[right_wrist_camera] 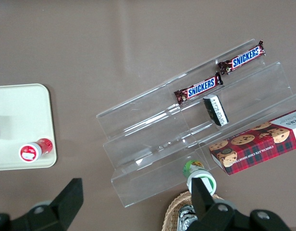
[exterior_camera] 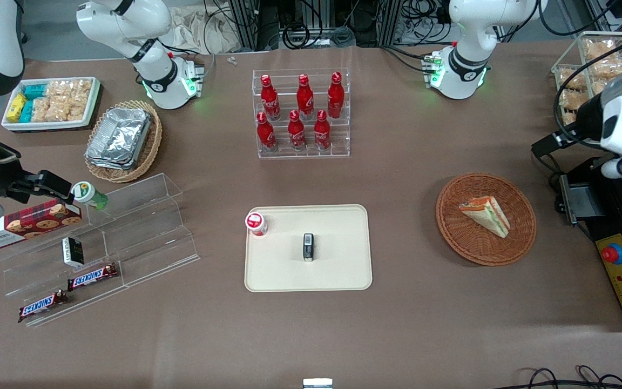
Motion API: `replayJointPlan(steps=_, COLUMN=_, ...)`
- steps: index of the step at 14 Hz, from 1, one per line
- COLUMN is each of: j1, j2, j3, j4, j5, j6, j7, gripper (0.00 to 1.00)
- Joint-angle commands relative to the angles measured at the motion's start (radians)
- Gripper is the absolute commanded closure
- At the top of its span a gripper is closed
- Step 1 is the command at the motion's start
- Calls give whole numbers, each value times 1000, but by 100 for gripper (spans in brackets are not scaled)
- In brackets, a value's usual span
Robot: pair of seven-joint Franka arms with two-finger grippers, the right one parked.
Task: Place sandwich from basket to tray
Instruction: 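Move the left gripper over the wicker basket holding the sandwich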
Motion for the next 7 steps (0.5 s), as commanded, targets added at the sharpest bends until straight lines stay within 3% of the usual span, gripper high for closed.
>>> replayJointPlan(steps=1, j1=3, j2=-47, j3=17, j4=-132, j5=5, j6=92, j7=-49, gripper=0)
replayJointPlan(steps=5, j1=24, j2=-137, j3=63, j4=-413, j5=6, j6=310, j7=-66, gripper=0)
replayJointPlan(steps=7, j1=43, j2=-125, j3=61, j4=-474, j5=-7, j6=429, j7=-138, gripper=0)
